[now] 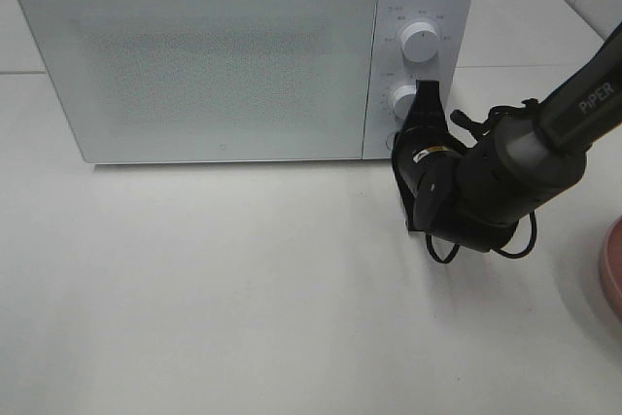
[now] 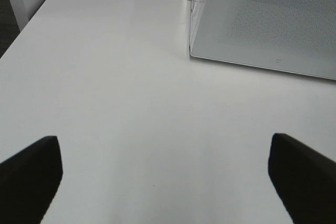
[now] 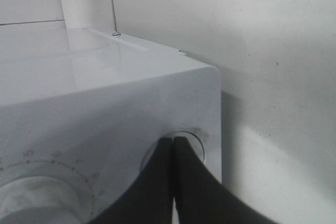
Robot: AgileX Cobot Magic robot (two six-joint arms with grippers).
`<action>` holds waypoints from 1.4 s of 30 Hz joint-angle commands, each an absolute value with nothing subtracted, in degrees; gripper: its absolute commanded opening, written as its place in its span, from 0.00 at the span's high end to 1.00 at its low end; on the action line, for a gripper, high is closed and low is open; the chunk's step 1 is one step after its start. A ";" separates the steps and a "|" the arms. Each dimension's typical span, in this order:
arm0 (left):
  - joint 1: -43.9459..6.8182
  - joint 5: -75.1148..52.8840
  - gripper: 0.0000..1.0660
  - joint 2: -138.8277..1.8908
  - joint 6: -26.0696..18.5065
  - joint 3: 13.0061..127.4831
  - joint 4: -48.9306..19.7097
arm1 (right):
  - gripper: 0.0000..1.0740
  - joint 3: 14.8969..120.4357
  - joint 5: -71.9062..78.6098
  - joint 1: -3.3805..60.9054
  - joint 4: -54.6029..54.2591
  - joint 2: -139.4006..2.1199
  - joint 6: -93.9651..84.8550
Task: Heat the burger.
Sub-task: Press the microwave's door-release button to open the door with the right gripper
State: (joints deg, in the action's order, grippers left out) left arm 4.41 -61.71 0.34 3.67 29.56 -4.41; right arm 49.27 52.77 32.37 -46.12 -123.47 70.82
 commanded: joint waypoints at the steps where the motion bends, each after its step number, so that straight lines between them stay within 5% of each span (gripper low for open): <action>1: 4.30 -61.08 0.06 1.38 3.84 29.62 -4.58 | 1.00 49.85 52.88 32.03 -45.15 -123.47 70.30; 42: 4.30 -61.08 0.06 1.38 3.84 29.62 -4.58 | 1.00 55.98 64.63 32.09 -47.33 -125.94 68.87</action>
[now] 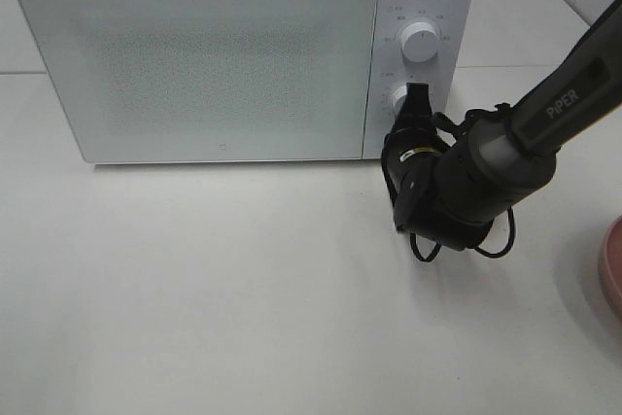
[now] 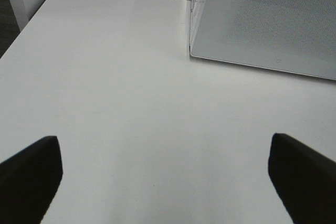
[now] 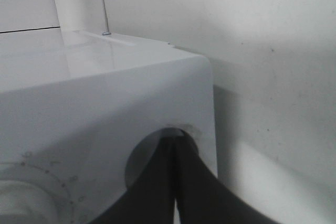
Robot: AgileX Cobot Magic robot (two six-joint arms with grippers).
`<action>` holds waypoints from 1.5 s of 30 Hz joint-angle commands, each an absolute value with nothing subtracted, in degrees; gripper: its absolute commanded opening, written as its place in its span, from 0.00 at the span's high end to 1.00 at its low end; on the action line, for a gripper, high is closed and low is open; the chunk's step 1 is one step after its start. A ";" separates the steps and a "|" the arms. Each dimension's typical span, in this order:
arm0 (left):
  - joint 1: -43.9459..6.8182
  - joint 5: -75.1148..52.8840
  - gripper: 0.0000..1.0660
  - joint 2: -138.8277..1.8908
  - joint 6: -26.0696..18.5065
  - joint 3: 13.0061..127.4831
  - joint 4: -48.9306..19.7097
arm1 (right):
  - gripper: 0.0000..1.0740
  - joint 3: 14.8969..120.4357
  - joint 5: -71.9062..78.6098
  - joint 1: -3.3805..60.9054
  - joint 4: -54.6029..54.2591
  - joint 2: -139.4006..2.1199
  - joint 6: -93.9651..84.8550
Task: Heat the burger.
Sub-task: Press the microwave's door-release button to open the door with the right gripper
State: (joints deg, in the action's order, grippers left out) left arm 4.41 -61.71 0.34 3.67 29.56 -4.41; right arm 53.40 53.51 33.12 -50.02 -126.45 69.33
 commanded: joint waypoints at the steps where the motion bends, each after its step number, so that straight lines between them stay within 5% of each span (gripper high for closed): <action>1: 4.30 -61.08 0.06 1.38 3.84 29.62 -4.58 | 1.00 56.15 64.74 32.09 -47.33 -125.94 68.87; 45: 4.30 -61.08 0.06 1.38 3.84 29.62 -4.58 | 1.00 60.85 58.84 32.20 -50.71 -124.62 61.36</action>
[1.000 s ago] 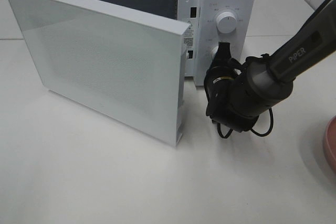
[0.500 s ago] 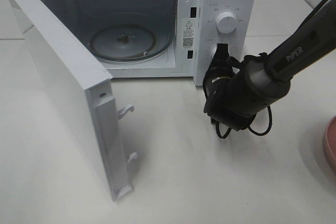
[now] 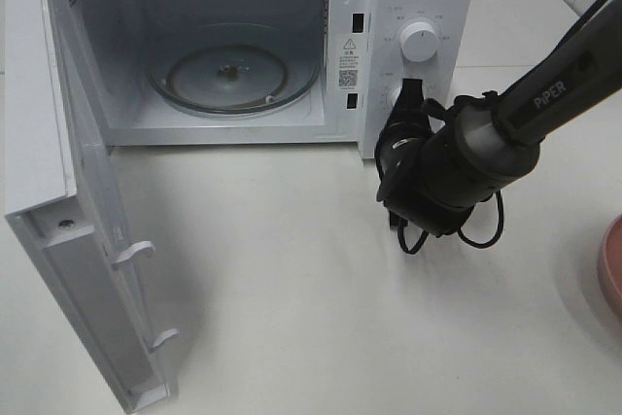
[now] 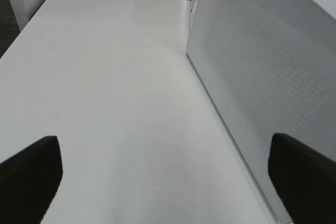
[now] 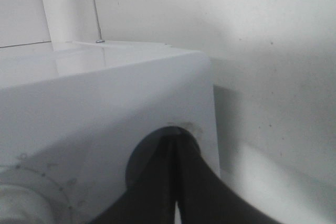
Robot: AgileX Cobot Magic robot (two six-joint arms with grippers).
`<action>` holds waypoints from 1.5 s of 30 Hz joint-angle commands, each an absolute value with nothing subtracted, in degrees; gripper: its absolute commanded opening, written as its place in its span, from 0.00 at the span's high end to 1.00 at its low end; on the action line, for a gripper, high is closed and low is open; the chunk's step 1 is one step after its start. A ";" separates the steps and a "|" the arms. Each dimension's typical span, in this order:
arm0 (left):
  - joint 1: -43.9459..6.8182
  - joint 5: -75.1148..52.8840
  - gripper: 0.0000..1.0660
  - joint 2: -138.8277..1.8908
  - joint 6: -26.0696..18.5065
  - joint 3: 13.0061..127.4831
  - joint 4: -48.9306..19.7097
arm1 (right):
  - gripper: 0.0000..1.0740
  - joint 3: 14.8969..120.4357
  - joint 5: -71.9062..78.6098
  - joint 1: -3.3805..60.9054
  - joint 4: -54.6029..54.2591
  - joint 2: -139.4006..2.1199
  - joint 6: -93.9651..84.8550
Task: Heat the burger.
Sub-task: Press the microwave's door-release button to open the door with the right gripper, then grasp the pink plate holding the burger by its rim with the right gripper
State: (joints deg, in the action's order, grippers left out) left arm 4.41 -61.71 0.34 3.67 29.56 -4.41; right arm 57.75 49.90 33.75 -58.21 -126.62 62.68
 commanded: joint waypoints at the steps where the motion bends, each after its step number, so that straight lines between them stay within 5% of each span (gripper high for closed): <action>1: 4.30 -61.08 0.06 1.38 3.84 29.62 -4.58 | 1.00 60.10 58.61 32.89 -50.88 -124.45 61.31; 24: 4.30 -61.08 0.06 1.38 3.84 29.62 -4.58 | 1.00 48.13 43.49 35.52 -54.37 -116.37 52.08; 45: 4.30 -61.08 0.06 1.38 3.84 29.62 -4.58 | 1.00 39.99 19.02 35.24 -44.06 -97.86 4.07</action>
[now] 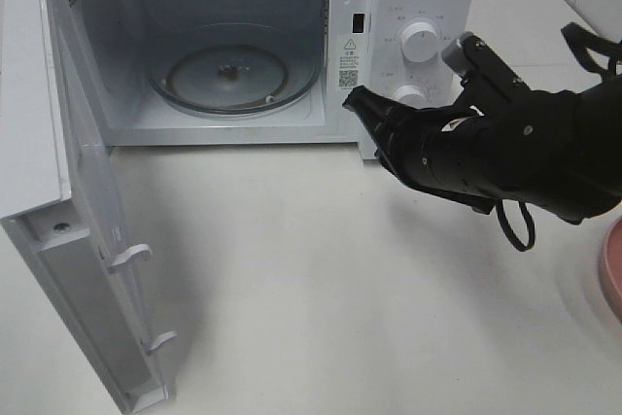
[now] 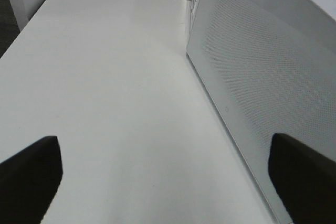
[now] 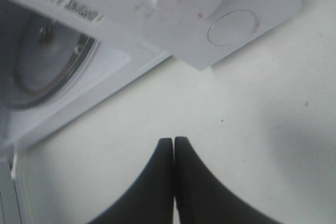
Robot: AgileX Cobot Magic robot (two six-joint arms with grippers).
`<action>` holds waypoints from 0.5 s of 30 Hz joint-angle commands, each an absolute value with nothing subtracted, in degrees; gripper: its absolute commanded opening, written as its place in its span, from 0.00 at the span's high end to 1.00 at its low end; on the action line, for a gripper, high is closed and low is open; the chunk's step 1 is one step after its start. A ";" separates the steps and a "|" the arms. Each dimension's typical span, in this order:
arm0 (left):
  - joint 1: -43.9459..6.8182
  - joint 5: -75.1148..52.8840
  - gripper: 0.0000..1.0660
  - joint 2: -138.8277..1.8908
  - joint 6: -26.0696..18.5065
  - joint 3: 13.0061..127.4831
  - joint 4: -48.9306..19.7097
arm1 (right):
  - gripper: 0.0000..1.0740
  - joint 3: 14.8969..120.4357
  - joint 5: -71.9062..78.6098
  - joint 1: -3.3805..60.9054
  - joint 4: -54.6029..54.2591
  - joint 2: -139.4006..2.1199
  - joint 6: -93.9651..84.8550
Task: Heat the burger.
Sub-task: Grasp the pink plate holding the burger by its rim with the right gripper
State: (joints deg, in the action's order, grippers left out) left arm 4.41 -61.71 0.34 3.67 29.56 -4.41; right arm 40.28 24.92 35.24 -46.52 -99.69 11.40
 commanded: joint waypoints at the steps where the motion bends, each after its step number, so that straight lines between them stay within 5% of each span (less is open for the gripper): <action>1: 4.30 -61.08 0.06 1.38 3.84 29.62 -4.58 | 1.00 39.99 14.55 34.09 -42.91 -97.06 0.92; 15: 4.30 -61.08 0.06 1.38 3.84 29.62 -4.58 | 0.99 39.99 -20.57 26.70 -22.75 -88.12 -5.44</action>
